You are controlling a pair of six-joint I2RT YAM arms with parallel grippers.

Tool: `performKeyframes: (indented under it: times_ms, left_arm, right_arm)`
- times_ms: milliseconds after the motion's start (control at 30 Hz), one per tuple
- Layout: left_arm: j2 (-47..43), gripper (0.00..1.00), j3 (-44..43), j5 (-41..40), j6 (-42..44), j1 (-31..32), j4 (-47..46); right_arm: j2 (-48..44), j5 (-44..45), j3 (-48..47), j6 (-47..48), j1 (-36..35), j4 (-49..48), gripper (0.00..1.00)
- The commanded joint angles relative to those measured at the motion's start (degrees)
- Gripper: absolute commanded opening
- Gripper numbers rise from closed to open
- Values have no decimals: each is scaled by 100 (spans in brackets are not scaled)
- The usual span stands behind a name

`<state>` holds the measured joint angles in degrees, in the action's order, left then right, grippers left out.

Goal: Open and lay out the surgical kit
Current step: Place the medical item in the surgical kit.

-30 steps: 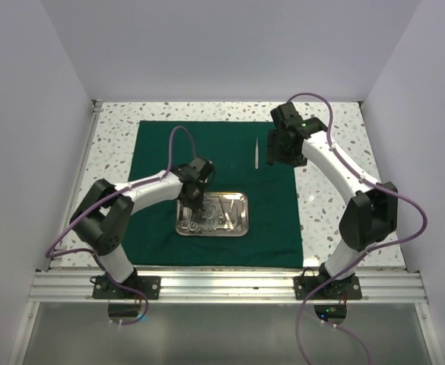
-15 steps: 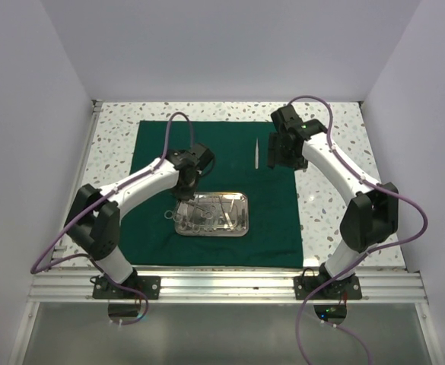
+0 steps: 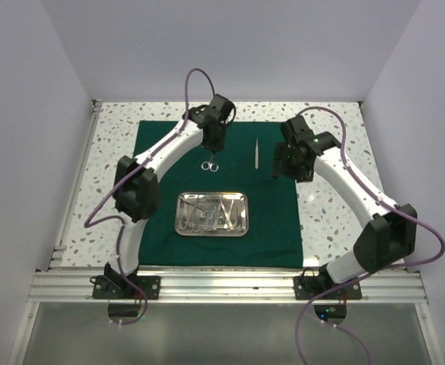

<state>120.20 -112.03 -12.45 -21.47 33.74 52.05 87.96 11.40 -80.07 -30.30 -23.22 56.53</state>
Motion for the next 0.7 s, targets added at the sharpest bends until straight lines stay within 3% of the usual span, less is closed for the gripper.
performKeyframes:
  times_ms: [0, 133, 300, 367, 400, 467, 567, 667]
  left_arm:
    - [810, 0, -1126, 401, 12, -165, -327]
    - [1644, 0, -1716, 708, -85, -271, -670]
    - [2033, 3, -1761, 920, -436, -333, -986]
    - [2034, 18, -1674, 911, -472, -333, -1109]
    - [1999, 39, -1673, 902, -489, -333, -1127]
    - [1788, 53, -1586, 911, -489, -324, -1118]
    - [1193, 60, -1149, 780, -463, -263, -1039]
    - [401, 57, -272, 656, -340, -105, -934]
  right_arm:
    - [-700, -252, 464, -388, -24, 182, 72]
    - [-1237, -191, 765, -459, -24, 428, 72]
    - [-1782, 29, 1089, -582, -33, 719, 73]
    - [-1888, 20, 1178, -643, -33, 754, 73]
    - [-1958, 20, 1248, -652, -33, 754, 73]
    - [-2002, 20, 1310, -661, -24, 754, 73]
    - [-1976, 38, 1380, -635, -24, 701, 73]
    - [-1924, 29, 1494, -626, -24, 553, 73]
